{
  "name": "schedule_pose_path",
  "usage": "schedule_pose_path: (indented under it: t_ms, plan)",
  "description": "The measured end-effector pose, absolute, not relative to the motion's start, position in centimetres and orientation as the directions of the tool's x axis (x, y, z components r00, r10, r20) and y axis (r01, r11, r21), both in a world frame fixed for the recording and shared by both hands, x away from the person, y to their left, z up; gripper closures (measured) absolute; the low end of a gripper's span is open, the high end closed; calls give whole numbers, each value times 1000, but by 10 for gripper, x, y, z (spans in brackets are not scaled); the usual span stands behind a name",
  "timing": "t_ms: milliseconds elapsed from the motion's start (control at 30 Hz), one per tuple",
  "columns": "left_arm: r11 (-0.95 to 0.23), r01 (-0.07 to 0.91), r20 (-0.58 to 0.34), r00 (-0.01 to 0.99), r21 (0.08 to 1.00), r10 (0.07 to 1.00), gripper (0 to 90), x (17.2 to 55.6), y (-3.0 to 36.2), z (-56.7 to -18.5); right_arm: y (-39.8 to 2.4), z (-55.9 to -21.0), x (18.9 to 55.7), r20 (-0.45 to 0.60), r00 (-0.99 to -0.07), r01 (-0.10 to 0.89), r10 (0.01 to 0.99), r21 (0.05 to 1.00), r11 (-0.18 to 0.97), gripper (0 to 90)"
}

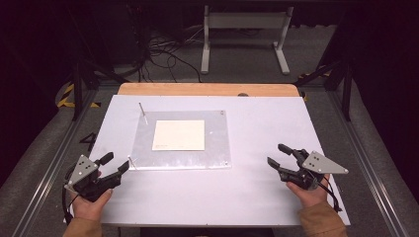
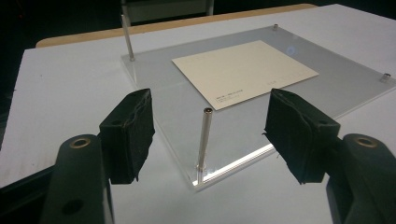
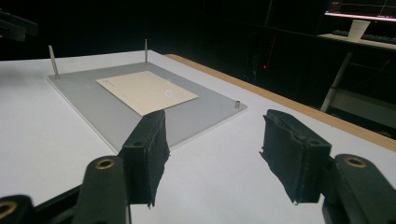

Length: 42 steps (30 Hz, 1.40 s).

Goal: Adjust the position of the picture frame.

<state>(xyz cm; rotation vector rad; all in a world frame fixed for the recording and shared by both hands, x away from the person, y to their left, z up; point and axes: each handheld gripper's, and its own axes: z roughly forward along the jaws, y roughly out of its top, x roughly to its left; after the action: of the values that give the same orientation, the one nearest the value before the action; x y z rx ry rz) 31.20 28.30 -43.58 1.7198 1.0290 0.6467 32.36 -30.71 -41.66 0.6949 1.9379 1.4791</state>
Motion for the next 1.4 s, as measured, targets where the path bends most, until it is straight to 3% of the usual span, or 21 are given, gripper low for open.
schedule_pose_path:
  t_ms: [600,1133,1200,1333,1400]
  plan:
    - [-131,368,-71,488,921,870,274,330,272,-438,-301,-416,323,-129,-704,80,698,963,259,419]
    - [-174,488,-75,450,855,890,536,354,258,-457,-299,-416,320,-125,-708,89,695,961,263,429]
    - [-183,497,-74,453,848,889,599,355,257,-458,-299,-416,320,-126,-707,90,696,960,265,430]
    - [-182,505,-83,458,844,885,815,355,256,-457,-299,-416,320,-128,-710,88,693,959,268,430]
    - [-171,517,-109,469,839,877,825,357,259,-457,-299,-416,319,-128,-709,90,693,959,269,430]
